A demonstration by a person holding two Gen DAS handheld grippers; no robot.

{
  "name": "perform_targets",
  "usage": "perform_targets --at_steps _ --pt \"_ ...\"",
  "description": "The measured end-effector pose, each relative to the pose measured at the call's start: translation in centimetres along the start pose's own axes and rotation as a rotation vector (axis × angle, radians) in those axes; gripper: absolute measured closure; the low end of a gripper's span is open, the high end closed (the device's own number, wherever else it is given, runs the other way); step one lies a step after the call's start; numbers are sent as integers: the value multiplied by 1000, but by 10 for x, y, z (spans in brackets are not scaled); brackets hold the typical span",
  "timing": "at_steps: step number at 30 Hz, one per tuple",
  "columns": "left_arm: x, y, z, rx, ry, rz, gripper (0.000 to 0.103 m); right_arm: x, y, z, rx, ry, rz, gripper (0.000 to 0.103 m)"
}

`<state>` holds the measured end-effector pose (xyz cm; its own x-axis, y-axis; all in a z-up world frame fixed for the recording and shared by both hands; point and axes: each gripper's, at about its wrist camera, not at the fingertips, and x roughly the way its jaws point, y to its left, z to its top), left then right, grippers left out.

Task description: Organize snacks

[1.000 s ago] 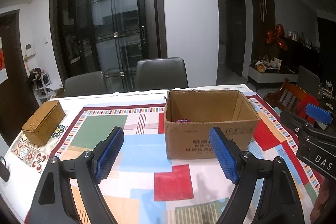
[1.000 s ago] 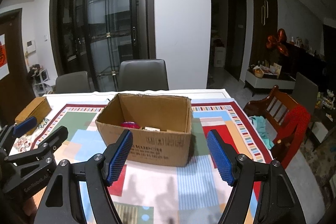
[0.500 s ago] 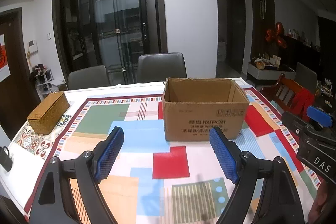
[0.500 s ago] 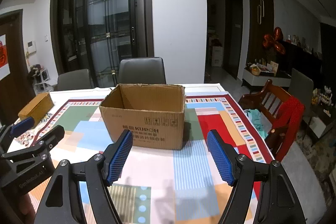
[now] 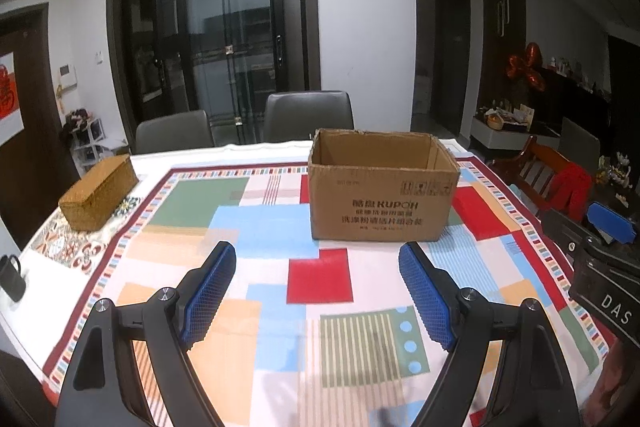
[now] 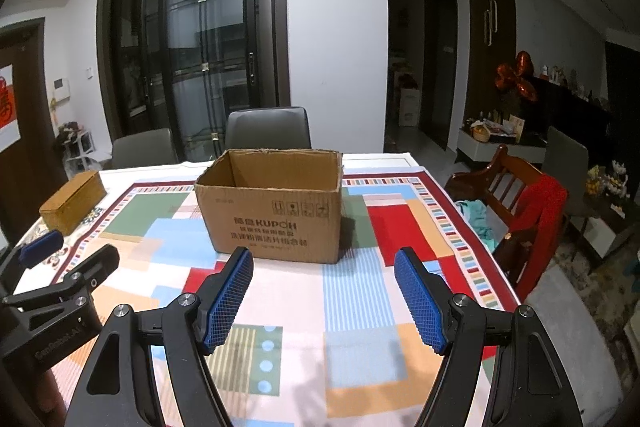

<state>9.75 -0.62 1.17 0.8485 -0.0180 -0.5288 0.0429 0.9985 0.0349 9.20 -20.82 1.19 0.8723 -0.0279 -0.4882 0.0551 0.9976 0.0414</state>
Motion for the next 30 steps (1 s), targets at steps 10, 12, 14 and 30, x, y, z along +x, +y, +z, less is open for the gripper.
perform_targets --at_steps 10,12,14,30 --pt "-24 0 -26 10 12 16 19 -16 -7 -16 14 20 7 29" --pt "-28 0 -29 8 11 16 19 -19 -7 -19 16 24 10 29" --pt "-32 0 -31 7 14 14 19 -24 -7 -23 16 28 13 29" --pt "-54 3 -57 1 44 13 19 -54 -6 -43 25 40 13 29"
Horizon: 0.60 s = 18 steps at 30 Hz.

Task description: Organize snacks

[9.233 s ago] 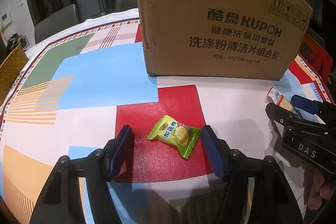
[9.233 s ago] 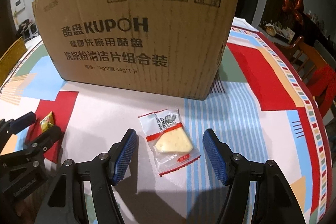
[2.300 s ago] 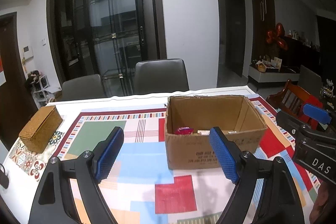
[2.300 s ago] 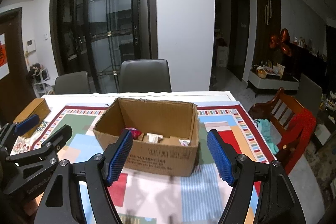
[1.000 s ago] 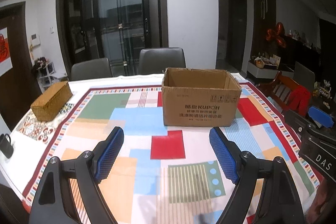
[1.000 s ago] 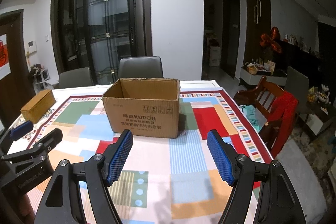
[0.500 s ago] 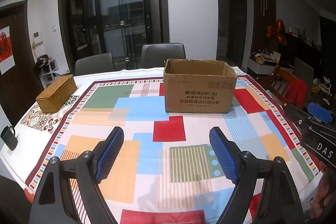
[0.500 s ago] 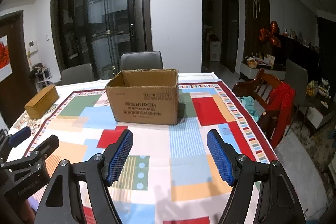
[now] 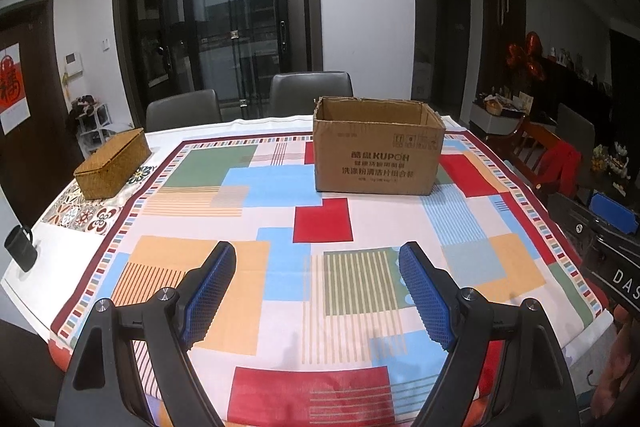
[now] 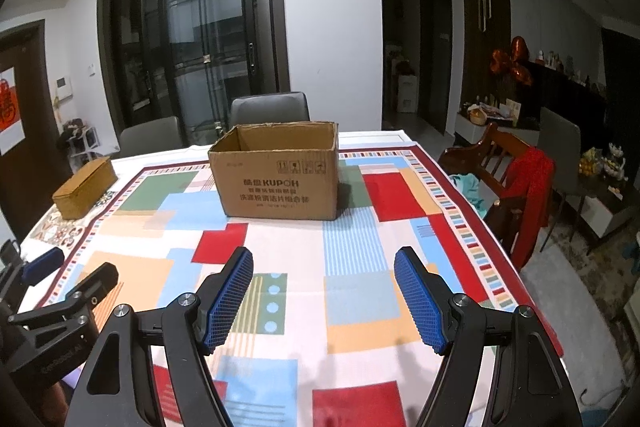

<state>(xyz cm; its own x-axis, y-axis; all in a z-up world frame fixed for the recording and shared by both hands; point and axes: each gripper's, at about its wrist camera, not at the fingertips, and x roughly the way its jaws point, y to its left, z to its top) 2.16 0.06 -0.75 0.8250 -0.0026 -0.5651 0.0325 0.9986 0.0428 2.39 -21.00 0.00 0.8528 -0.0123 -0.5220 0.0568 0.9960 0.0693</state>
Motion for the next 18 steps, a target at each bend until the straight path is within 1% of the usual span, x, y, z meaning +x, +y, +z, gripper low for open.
perform_targets --at_steps 18 --pt "-7 3 -6 -13 -1 -6 19 -7 1 -3 5 -11 -8 29"
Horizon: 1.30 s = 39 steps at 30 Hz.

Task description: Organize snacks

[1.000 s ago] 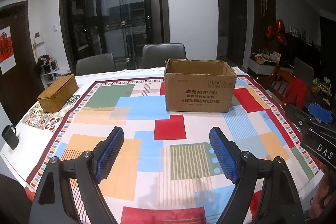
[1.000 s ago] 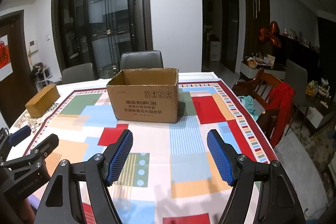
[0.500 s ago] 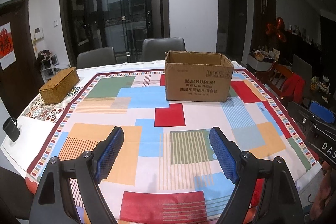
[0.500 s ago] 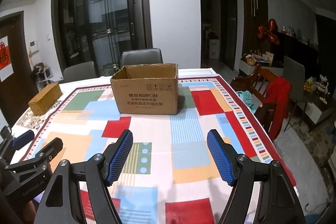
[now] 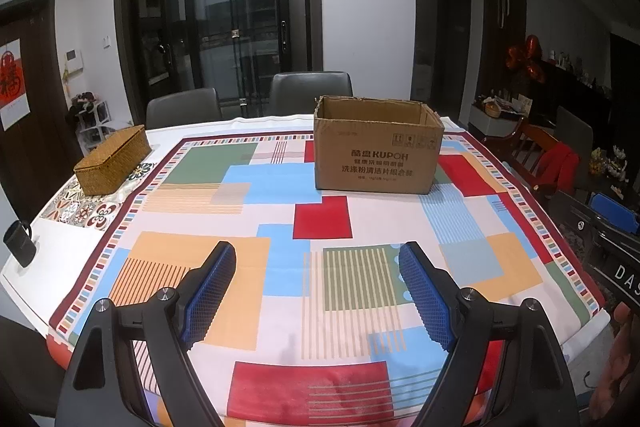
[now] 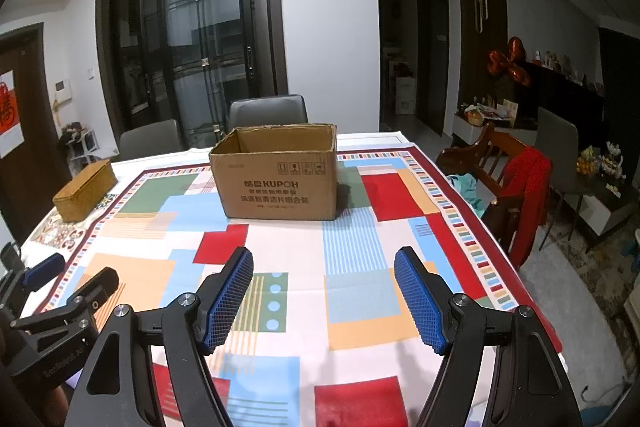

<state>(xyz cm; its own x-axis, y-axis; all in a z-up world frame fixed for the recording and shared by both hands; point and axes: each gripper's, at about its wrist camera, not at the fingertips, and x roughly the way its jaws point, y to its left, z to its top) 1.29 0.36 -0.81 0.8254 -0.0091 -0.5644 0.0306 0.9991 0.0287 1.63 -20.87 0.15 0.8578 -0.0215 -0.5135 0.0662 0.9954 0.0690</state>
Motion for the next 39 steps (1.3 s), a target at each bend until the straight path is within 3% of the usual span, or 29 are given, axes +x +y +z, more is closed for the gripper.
perform_targets --at_steps 39 --pt "-2 0 4 6 -5 6 19 0 -2 -1 5 4 3 29"
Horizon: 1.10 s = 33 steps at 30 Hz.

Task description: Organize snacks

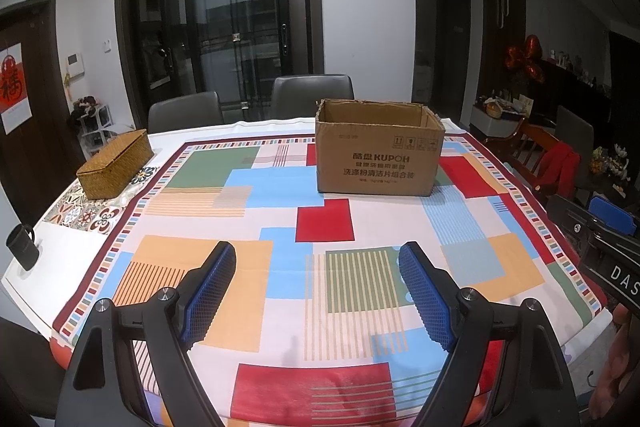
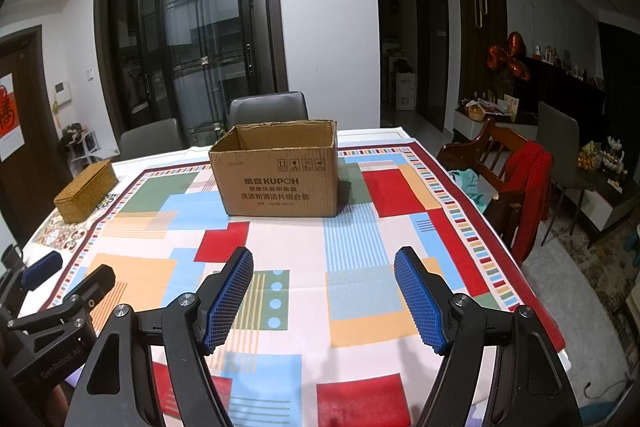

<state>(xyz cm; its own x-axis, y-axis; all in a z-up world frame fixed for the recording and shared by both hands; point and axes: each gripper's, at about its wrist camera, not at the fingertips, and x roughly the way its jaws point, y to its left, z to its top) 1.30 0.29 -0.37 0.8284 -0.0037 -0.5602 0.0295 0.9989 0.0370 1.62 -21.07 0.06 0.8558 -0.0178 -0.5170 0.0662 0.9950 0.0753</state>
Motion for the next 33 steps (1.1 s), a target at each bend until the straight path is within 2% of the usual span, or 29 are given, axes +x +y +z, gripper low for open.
perform_targets --at_steps 33 --pt "2 6 1 -6 2 5 19 0 -1 1 0 -1 0 29"
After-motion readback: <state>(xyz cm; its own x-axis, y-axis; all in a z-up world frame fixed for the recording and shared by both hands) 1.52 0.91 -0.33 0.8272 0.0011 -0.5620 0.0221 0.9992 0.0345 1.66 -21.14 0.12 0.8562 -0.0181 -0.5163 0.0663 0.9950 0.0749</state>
